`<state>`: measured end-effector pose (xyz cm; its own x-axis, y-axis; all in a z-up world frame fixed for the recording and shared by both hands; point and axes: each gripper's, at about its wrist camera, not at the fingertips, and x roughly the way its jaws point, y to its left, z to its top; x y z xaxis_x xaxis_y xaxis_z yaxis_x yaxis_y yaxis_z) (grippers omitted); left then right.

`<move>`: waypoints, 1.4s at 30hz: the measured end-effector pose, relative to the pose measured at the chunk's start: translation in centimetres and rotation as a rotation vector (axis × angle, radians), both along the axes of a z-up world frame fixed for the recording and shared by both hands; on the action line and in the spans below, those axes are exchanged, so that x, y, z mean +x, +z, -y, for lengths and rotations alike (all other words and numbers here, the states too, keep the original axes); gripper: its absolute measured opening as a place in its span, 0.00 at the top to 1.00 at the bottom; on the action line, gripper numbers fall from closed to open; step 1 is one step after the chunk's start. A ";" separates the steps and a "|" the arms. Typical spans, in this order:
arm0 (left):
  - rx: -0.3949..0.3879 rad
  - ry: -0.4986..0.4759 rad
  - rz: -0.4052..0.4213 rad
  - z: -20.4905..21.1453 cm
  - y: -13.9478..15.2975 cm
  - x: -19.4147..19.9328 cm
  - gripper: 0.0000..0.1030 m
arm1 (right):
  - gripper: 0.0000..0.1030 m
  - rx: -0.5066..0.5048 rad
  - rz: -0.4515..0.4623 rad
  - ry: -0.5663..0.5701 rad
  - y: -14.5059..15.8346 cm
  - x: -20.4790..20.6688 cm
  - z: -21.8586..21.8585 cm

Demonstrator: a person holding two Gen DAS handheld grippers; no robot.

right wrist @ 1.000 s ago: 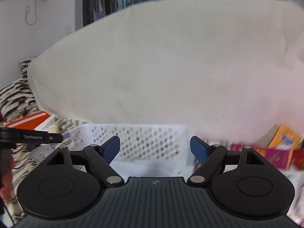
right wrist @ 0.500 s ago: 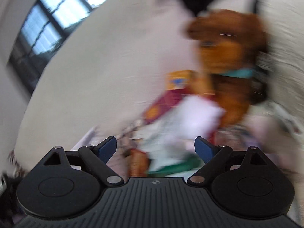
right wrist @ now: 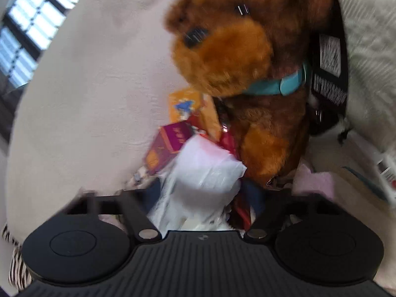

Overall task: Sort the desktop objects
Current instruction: 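Move the right gripper to the white plastic bag and close on it, then grasp the white bag with the left gripper while the right holds it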

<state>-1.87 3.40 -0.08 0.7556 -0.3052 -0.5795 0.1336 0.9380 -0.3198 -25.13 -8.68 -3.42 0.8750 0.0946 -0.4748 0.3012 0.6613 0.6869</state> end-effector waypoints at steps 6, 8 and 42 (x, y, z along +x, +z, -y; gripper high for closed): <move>-0.018 0.031 -0.028 -1.0 -0.3 0.4 0.04 | 0.55 0.073 0.074 -0.083 -1.2 -4.0 -1.2; -0.049 0.034 -0.051 -1.1 -0.6 0.9 0.03 | 0.55 0.114 0.077 -0.059 -2.0 -6.3 -1.6; -0.343 -0.229 -0.121 -1.3 -1.1 1.9 0.16 | 0.54 0.170 0.057 0.437 -3.3 -10.0 -5.5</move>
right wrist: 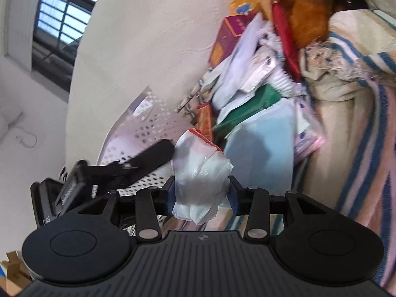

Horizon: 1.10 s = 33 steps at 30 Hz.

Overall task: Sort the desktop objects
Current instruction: 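Grasp the white bag with the left gripper while the right holds it, then carry the white bag over the basket and open both grippers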

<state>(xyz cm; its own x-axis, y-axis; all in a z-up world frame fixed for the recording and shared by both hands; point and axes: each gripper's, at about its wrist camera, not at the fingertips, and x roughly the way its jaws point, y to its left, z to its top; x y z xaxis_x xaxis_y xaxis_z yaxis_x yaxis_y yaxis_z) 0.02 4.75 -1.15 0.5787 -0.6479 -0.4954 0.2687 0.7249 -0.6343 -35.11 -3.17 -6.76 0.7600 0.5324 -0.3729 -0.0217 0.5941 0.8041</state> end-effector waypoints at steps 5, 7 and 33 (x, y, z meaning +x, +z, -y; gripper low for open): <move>-0.003 -0.025 -0.019 0.4 -0.6 0.2 0.48 | 0.54 -0.010 -0.035 -0.002 -0.3 0.1 0.0; 0.003 -0.018 -0.012 0.3 -0.7 0.1 0.53 | 0.54 -0.018 -0.033 -0.002 0.0 -0.2 0.3; 0.009 0.203 0.303 -9.2 18.6 -1.8 0.55 | 0.54 -0.143 0.269 0.170 19.2 5.2 -8.3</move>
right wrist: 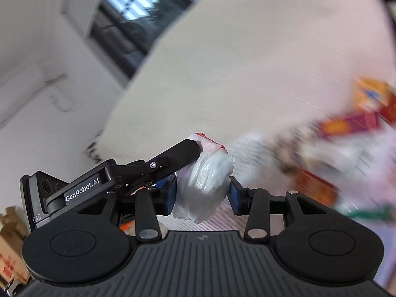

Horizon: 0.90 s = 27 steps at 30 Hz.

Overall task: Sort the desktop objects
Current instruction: 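Carry the white bag over the basket and open both grippers, then move both grippers back to the light blue mask packet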

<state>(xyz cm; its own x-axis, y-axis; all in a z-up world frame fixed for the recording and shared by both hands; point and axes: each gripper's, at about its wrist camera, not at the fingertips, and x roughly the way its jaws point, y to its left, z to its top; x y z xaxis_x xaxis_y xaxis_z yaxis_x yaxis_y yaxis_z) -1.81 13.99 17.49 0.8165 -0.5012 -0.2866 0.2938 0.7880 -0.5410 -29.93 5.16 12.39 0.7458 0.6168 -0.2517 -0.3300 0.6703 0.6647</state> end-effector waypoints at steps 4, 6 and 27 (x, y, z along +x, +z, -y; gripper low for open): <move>0.047 0.104 -0.001 -4.4 2.9 1.1 0.55 | 0.53 -0.010 0.015 0.082 2.1 3.8 -3.7; 0.072 0.154 -0.030 -6.4 2.5 2.1 0.54 | 0.53 -0.025 -0.011 0.112 1.5 6.0 -5.7; 0.319 0.524 -0.176 -9.0 -5.9 4.5 0.05 | 0.20 -0.286 0.044 -0.127 -3.0 7.9 -9.5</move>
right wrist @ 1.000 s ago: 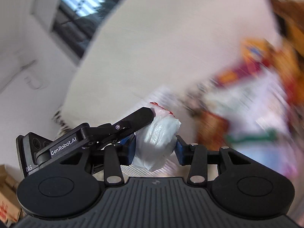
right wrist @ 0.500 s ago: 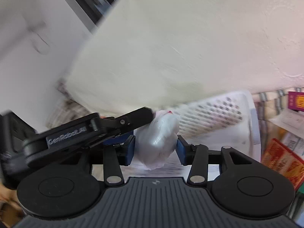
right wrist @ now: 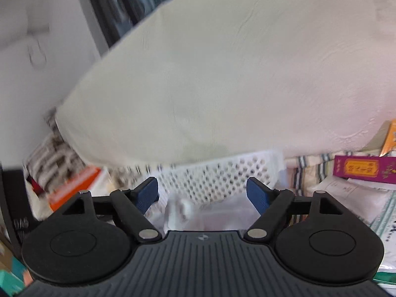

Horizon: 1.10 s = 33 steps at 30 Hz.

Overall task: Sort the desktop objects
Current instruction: 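Move both grippers back to the light blue mask packet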

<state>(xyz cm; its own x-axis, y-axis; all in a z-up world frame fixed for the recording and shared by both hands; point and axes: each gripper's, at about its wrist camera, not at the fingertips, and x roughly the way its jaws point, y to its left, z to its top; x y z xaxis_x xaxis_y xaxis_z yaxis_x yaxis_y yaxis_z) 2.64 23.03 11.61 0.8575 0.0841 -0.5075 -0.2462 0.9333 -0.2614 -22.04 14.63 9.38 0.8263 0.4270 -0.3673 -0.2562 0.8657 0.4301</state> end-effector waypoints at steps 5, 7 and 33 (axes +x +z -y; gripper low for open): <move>0.064 -0.113 0.051 3.9 1.0 -2.3 0.03 | 0.17 0.083 0.034 -0.047 0.2 -4.0 5.7; 0.081 -0.153 0.025 5.5 0.9 -2.5 0.03 | 0.15 0.083 0.025 -0.056 -0.6 -6.1 8.2; -0.116 -0.407 0.013 11.9 -1.8 -5.9 0.00 | 0.21 0.240 -0.350 -0.251 -14.9 -12.8 19.6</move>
<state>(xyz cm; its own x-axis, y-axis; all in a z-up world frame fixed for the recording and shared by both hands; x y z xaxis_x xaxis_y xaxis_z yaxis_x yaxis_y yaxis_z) -3.30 11.09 9.79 0.8154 -0.3204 -0.4822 0.1409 0.9177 -0.3714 -34.84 -5.01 -5.54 0.7592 0.3371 -0.5568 0.1428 0.7484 0.6478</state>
